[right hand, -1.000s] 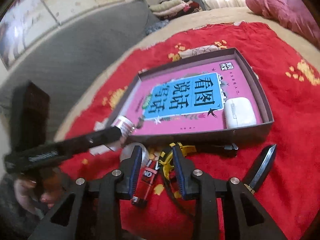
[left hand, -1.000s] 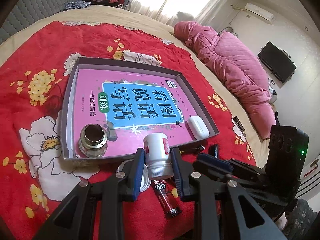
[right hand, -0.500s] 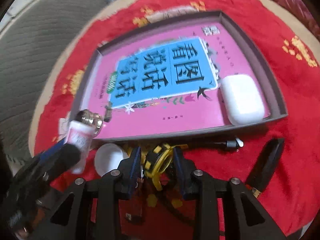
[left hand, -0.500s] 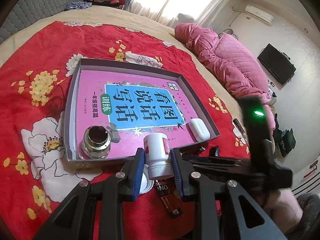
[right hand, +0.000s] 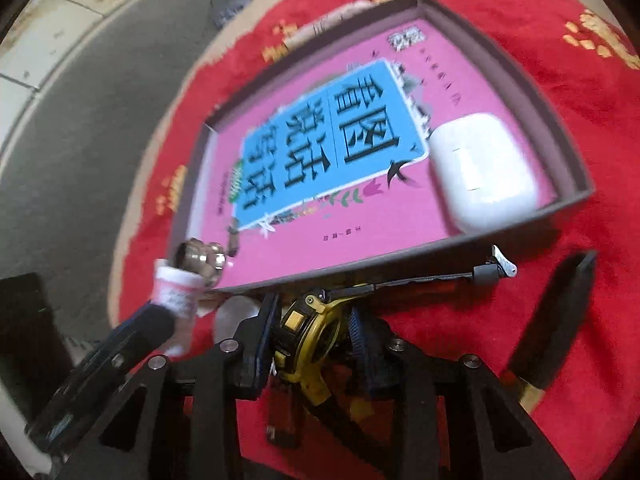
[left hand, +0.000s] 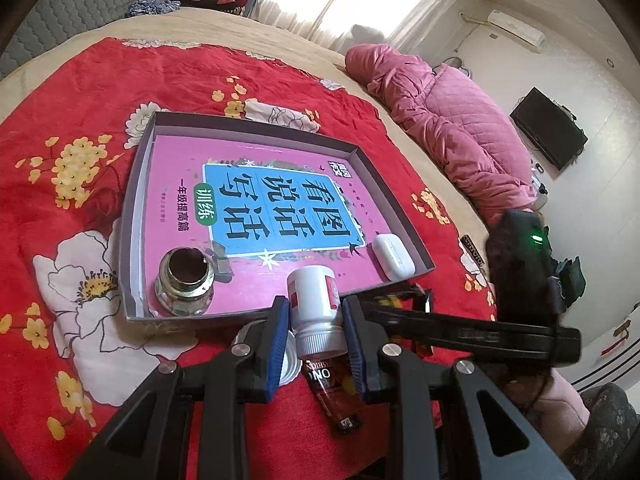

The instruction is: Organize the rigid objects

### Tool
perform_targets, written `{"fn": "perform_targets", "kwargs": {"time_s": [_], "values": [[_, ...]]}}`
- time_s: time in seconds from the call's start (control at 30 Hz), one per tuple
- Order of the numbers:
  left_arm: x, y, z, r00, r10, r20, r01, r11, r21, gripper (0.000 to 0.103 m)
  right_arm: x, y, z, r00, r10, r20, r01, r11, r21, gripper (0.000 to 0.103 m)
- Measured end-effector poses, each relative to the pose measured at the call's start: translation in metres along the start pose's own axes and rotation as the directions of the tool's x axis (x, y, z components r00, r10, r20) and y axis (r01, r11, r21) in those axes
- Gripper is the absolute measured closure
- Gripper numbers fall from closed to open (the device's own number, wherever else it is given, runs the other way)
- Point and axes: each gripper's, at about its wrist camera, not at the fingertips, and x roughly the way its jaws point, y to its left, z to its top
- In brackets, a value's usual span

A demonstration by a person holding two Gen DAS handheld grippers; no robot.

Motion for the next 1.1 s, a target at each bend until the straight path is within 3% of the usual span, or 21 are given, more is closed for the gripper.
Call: {"fn": "perform_targets", "kwargs": {"time_s": [0.2, 0.33, 0.73, 1.1], "values": [[-0.003, -0.002, 0.001, 1.000, 0.003, 0.011, -0.003, 1.000, 0.005, 0.075, -0.035, 0.003, 0.004, 0.994, 0.089, 0.070, -0.090, 0.996, 0.014, 0.075], [-0.005, -0.004, 0.001, 1.000, 0.003, 0.017, -0.003, 1.000, 0.009, 0.075, -0.053, 0.013, 0.013, 0.988, 0.093, 0.121, -0.095, 0.996, 0.004, 0.085], [-0.011, -0.006, 0.012, 0.998, 0.023, 0.065, -0.025, 0.999, 0.025, 0.075, -0.080, 0.049, 0.036, 0.965, 0.138, 0.223, -0.128, 0.990, -0.061, 0.085], [0.000, -0.007, 0.023, 0.995, 0.047, 0.088, -0.051, 0.998, 0.036, 0.075, -0.075, 0.091, 0.050, 0.954, 0.068, 0.292, 0.005, 0.971, -0.241, 0.085]]}}
